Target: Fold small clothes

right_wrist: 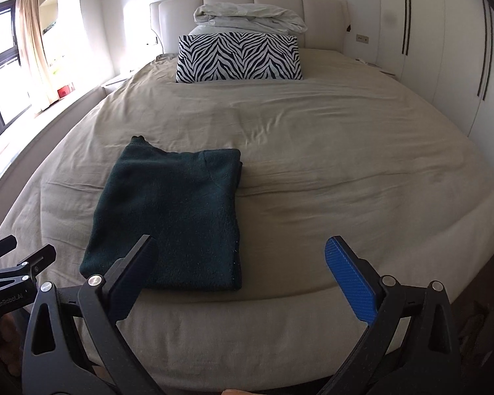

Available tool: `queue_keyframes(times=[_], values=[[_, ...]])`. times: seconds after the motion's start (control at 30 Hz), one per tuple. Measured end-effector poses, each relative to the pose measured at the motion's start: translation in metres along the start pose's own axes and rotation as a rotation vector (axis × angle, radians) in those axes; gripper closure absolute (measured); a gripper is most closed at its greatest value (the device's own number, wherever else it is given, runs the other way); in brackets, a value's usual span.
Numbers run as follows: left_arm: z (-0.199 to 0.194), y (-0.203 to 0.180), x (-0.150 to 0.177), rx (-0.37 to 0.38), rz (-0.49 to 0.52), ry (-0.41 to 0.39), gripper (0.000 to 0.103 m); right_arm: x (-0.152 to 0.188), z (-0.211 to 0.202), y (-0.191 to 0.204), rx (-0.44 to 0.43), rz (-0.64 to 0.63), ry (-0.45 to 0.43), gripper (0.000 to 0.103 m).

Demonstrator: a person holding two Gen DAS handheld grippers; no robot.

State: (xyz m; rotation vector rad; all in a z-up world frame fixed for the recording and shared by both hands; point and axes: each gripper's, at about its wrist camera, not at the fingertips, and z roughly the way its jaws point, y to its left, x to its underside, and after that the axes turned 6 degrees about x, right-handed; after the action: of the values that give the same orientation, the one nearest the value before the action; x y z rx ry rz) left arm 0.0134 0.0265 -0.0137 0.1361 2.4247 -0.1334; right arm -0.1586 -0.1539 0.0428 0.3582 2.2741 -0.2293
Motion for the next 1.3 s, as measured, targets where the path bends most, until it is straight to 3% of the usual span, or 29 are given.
queue_keyframes(times=[0.33,1.3], values=[[0.009,0.003,0.006,0.000,-0.012,0.027,0.000,0.010,0.022,0.004,0.013,-0.020,0.064,0.000],[0.016,0.008,0.013,0.000,-0.031,0.056,0.000,0.018,0.031,0.019,0.002,-0.039,0.099,0.000]])
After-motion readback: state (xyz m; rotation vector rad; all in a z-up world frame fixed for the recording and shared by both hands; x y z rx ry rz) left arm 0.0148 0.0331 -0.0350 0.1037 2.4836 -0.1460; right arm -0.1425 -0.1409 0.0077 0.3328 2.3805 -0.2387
